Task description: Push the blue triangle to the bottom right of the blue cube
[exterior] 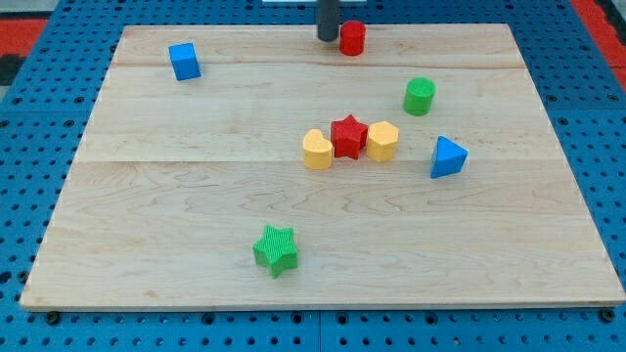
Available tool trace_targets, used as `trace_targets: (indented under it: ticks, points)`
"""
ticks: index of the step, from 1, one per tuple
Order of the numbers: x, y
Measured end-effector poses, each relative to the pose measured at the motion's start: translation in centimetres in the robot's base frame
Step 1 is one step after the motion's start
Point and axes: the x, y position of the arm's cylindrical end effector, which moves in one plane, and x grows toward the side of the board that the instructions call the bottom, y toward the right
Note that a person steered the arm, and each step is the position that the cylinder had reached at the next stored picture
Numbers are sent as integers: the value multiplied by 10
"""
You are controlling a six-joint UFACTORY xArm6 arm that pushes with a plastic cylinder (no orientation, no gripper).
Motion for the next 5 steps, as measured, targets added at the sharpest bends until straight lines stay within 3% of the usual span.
trace_targets:
  ticks: [1,2,3,5]
  points:
    - [21,22]
    - [67,23]
    - [109,128]
    - [175,132]
